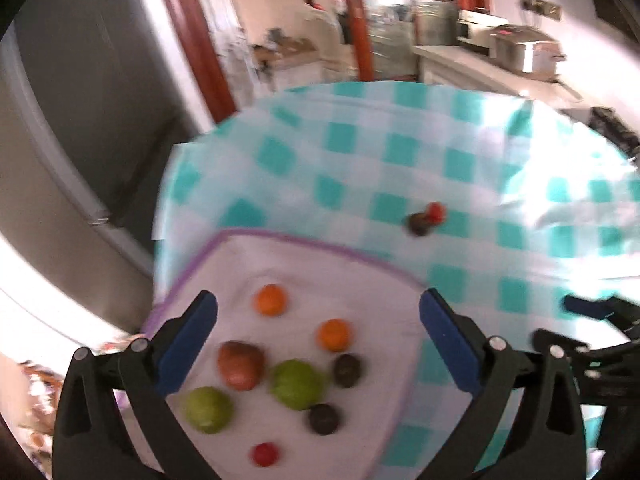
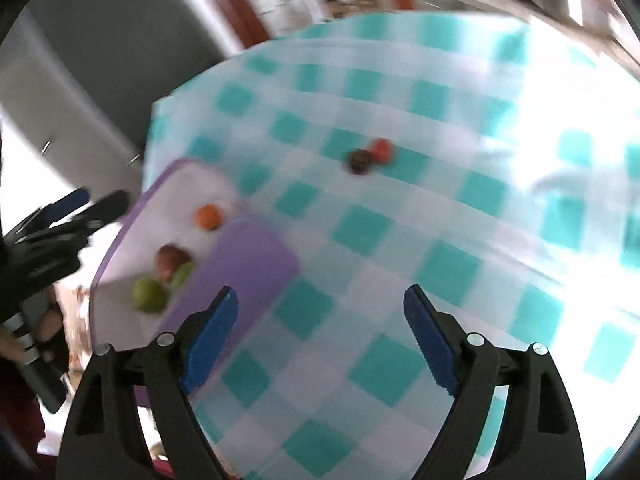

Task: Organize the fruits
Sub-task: 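Move both tools back over the remaining fruits on the tablecloth, then grasp the small red tomato with the right tool while the left tool grasps the shriveled brown fruit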

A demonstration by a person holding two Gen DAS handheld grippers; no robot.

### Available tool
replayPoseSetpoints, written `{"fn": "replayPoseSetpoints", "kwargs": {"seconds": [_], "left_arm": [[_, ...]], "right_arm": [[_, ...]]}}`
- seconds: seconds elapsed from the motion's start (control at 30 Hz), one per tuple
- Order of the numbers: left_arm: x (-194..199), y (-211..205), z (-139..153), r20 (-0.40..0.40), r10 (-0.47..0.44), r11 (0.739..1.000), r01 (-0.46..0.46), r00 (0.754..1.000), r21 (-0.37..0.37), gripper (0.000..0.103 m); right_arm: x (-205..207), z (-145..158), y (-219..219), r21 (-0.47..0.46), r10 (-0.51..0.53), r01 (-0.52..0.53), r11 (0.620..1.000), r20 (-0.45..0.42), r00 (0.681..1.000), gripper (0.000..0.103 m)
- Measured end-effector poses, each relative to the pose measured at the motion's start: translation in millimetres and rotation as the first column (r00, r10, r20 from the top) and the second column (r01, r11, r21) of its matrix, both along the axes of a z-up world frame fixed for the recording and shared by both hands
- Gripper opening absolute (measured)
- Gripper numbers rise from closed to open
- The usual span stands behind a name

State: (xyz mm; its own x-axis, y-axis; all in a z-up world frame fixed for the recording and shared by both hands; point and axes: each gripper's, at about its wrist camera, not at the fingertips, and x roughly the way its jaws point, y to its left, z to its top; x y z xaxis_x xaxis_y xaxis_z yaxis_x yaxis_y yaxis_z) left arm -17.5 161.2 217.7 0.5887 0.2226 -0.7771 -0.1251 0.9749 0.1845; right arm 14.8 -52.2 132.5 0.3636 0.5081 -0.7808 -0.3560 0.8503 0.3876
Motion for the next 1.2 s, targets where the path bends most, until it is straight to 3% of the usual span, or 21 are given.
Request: {"fn": "replayPoseSetpoints", "kwargs": {"seconds": [0.07,0.23,0.37,0.5,0.8,1.2], "left_arm": [[25,-8,1,-0.023,-0.052,0.998,0.052,0.998,-0.026,0.101],[87,-20,-7,-0.046,-0.164,0.986,0.164,0.985,-0.009,0.101],[143,-27,-21,-0.084,-0.25,0.966,0.255,0.964,0.045,0.101],[181,-23,-46,-0.158,-0.28,0.953,0.294,0.947,0.076,0.101],[205,1,-105,-0.25,-0.31,0.949,0.315,0.917,-0.023,0.101],[214,18,-127,-0.266,-0.309,0.951,0.304,0.913,-0.062,0.101]], "right_arm": [[8,-10,-15,-0.018,-0.043,0.042,0.999,-0.025,0.999,0.083],[21,-26,-26,-0.087,-0.062,0.059,0.994,-0.039,0.997,0.083],[55,-35,-25,-0.113,-0.119,0.112,0.987,-0.059,0.991,0.083],[97,-54,-5,-0.15,-0.146,0.13,0.98,-0.097,0.985,0.083],[161,-83,49,-0.16,-0.176,0.153,0.975,-0.143,0.974,0.082],[224,-87,78,-0.151,-0.264,0.242,0.958,-0.147,0.953,0.082]]}}
